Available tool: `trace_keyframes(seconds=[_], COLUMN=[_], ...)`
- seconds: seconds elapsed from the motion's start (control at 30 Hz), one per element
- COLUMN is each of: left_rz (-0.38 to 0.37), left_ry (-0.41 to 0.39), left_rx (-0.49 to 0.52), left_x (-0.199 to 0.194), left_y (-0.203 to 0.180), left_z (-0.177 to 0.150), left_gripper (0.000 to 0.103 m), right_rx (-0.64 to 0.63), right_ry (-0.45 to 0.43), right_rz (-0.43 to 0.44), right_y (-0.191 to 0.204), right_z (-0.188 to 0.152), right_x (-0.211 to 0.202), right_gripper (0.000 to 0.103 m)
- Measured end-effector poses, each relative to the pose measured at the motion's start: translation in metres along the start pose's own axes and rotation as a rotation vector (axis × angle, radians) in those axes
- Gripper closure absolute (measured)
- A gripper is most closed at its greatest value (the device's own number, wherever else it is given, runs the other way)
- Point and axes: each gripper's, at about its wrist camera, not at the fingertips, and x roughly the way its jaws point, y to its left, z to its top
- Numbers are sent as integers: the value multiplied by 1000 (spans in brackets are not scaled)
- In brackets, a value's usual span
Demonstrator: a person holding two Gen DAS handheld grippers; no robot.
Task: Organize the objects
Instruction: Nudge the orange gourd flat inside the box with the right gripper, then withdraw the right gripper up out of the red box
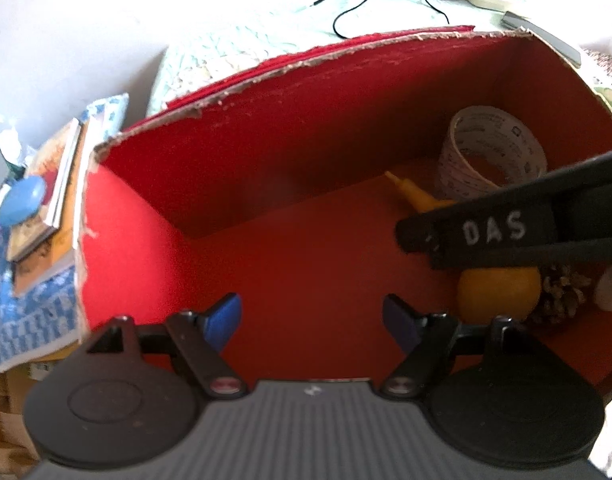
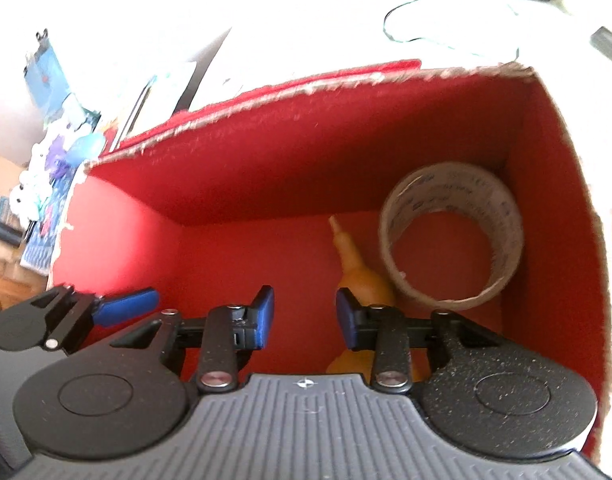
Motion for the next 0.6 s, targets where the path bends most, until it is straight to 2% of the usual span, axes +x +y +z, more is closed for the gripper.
trace_keyframes(seconds=[0.1, 0.13, 0.27, 0.37, 0.6], left_rz=[20, 26, 47, 61, 89], left_ry=[-10, -11, -17, -34, -82], left_rx=[-16, -22, -41, -47, -51], left_x=[-2, -2, -5, -11, -37], left_y=[0, 0, -1, -4, -10], left_z=[-1, -1, 1, 1, -3], left_gripper=[23, 23, 23, 23, 23], right_rx=[14, 19, 44, 52, 37], right_ry=[-33, -40, -73, -101, -236], right_rz=[-8, -3, 16, 20, -2], right_y=[14, 3, 10, 0, -8], right_z=[-1, -4, -13, -22, -27], right_x=[-5, -16, -30, -48, -64], right_gripper=[66, 66, 66, 66, 65])
